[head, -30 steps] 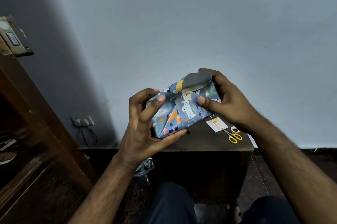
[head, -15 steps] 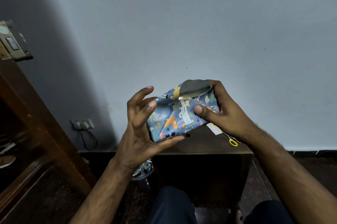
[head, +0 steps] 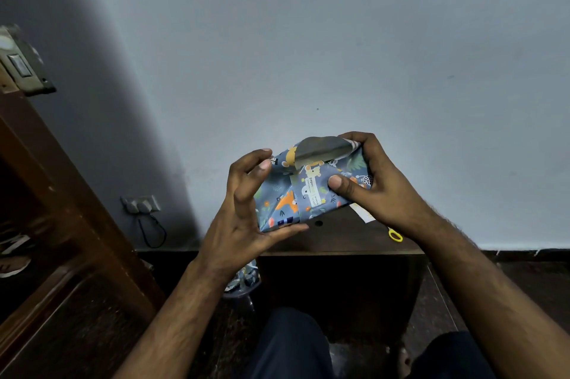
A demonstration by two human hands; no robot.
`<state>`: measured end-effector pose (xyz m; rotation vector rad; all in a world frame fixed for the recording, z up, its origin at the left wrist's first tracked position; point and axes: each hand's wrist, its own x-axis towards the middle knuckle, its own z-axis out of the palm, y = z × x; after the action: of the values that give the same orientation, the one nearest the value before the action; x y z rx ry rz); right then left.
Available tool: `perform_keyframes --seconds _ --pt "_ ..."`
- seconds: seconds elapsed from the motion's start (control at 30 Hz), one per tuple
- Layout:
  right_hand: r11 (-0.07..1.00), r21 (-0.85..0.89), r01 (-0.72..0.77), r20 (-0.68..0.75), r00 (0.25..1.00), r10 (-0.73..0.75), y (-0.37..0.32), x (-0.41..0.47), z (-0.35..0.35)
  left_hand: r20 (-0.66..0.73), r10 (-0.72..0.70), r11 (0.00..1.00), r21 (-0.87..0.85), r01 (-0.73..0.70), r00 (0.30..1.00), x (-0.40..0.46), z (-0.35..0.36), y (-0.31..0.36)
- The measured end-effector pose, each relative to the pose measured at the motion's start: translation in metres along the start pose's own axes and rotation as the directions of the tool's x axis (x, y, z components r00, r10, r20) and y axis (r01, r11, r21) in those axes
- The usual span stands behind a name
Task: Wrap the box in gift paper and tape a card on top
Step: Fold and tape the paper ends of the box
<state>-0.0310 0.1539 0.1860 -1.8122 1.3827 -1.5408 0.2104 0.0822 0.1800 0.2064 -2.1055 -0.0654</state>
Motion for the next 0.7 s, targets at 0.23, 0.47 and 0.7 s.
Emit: perform_keyframes --seconds 0.23,0.47,0.7 --pt "1.000 0.023 0.006 0.020 1.000 -0.007 0.002 0.000 0.003 -0.027 -0.039 0.999 0.001 0.039 0.999 -0.005 -0.001 -0.003" --pt "0.997 0.076 0.026 0.021 0.999 -0.027 0.007 -0.001 0.003 -0.053 -0.042 0.999 -0.024 0.041 0.998 -0.010 0.001 -0.006" --pt "0.998 0.004 0.059 0.023 0.998 -0.059 0.008 0.003 0.006 -0.097 -0.085 0.996 -0.050 0.080 0.992 -0.011 0.001 -0.009"
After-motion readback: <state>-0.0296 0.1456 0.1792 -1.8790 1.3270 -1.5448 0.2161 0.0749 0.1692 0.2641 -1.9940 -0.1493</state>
